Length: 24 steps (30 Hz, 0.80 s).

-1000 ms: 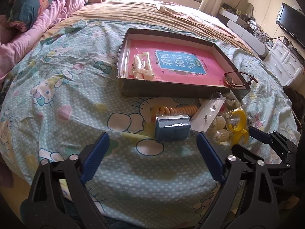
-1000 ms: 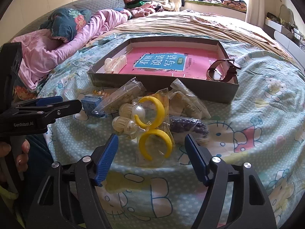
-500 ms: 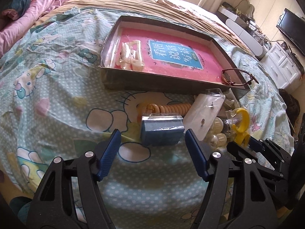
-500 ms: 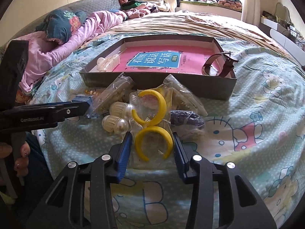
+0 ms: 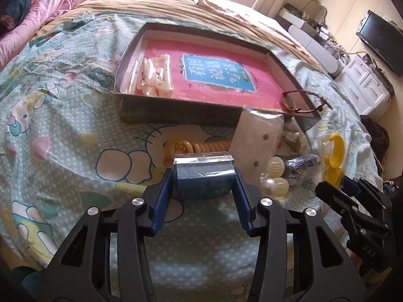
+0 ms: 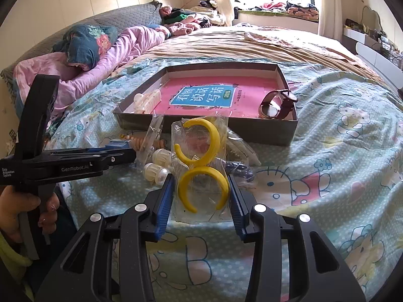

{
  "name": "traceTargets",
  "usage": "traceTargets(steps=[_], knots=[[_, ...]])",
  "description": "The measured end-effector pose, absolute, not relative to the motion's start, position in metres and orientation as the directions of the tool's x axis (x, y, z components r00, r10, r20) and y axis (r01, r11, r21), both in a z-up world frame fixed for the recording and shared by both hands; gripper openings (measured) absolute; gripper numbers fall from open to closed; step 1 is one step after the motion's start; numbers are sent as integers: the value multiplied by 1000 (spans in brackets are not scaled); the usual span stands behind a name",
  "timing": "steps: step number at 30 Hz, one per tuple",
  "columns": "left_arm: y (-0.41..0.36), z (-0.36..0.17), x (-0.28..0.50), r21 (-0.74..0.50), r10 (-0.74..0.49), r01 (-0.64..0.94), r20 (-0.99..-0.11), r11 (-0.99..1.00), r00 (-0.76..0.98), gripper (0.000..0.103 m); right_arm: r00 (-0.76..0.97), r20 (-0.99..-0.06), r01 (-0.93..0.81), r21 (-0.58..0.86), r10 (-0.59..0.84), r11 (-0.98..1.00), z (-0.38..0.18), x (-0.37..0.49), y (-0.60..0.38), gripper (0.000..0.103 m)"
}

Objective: Organize jewelry
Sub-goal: 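Grasp the blue box with the left gripper while the right grasps the bagged yellow hair bands, then carry the blue box into the tray with the left gripper while the right carries the hair bands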

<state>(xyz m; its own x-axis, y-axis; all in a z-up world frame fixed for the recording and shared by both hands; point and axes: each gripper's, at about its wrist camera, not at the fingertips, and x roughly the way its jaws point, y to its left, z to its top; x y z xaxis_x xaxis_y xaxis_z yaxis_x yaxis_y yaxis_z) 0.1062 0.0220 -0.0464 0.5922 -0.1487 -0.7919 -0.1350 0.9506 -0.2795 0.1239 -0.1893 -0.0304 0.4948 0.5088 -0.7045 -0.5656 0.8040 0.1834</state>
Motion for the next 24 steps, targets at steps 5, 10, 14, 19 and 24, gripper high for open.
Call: traceTargets(steps=[5,10,14,19,24], knots=[[27,-33,94,-294,-143,-139,-759,946,636,38,504,-695,-566,182,513,804,-22,123,-192,40],[38,-19,86,-313,-131,-160,-733,936,668,38,514,-685,-566,181,516,804,-15,122,-193,40],[44,-11,83,-318,-122,-168,-719,933,684,38,522,-676,-570,178,520,802,-10,123,-193,40],[46,-2,80,-310,-106,-169,-703,936,703,38,527,-665,-578,175,529,797,-3,124,-190,40],[49,5,79,-303,-92,-172,-691,937,717,38,536,-654,-579,176,534,796,3,126,-189,40]])
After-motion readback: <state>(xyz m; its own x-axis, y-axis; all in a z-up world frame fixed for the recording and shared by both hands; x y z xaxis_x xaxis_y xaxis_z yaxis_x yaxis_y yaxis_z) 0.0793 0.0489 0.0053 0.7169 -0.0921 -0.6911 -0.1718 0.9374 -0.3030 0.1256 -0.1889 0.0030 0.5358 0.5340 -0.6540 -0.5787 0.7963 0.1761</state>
